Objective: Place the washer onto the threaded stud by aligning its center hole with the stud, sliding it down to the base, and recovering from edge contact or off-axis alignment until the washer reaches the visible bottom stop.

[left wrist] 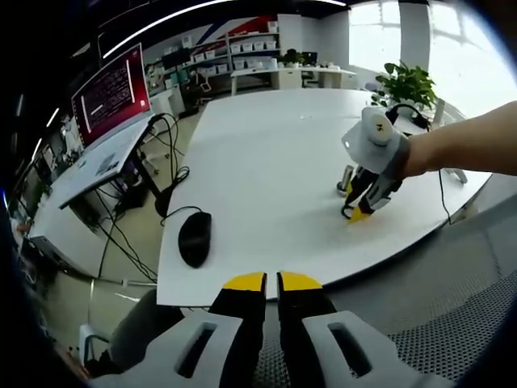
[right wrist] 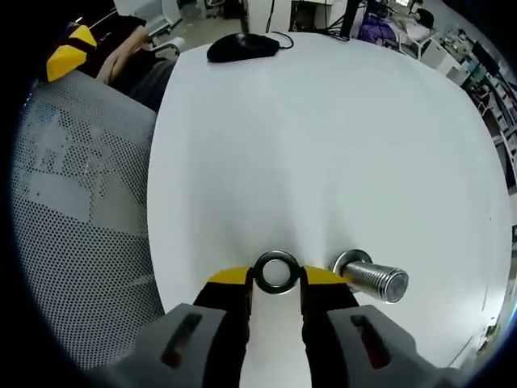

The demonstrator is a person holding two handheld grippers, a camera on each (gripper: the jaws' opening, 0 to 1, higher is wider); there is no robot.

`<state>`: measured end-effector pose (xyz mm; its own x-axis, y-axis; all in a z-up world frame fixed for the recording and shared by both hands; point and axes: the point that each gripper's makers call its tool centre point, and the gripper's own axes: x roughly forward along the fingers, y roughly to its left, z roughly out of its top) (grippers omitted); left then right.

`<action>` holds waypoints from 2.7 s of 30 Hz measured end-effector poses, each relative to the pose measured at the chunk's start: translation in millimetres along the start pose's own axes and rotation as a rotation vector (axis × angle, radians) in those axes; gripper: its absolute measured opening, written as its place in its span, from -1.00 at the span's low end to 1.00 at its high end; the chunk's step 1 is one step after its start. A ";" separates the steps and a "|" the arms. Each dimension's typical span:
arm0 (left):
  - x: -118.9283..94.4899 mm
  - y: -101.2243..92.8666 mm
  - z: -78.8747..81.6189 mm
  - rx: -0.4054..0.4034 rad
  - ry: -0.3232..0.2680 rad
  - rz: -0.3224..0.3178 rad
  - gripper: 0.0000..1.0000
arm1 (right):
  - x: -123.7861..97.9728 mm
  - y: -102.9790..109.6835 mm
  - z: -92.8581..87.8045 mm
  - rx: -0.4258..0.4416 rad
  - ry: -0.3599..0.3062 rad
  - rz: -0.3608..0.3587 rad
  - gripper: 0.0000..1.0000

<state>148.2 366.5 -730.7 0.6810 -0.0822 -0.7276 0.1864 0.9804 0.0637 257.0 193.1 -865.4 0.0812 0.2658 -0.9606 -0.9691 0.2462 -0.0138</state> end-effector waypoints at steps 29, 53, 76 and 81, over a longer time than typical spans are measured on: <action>0.0 0.0 0.6 -0.003 -0.003 0.002 -0.95 | -10.1 5.1 -44.9 -0.156 0.124 0.048 -0.49; -0.4 0.1 0.0 -0.003 0.001 0.004 -0.95 | -10.1 1.5 -46.2 -0.160 0.027 0.085 -0.54; 0.3 -0.1 -0.8 0.003 0.007 0.002 -0.95 | -49.3 -9.8 -26.3 -0.115 0.029 0.043 -0.55; 0.8 -0.1 -0.9 0.004 0.008 0.001 -0.95 | -59.0 -10.8 -19.9 -0.112 0.011 0.035 -0.55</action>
<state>148.1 366.5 -731.9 0.6758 -0.0797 -0.7327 0.1882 0.9798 0.0670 258.1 156.2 -814.0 0.0445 0.2619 -0.9641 -0.9913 0.1311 -0.0102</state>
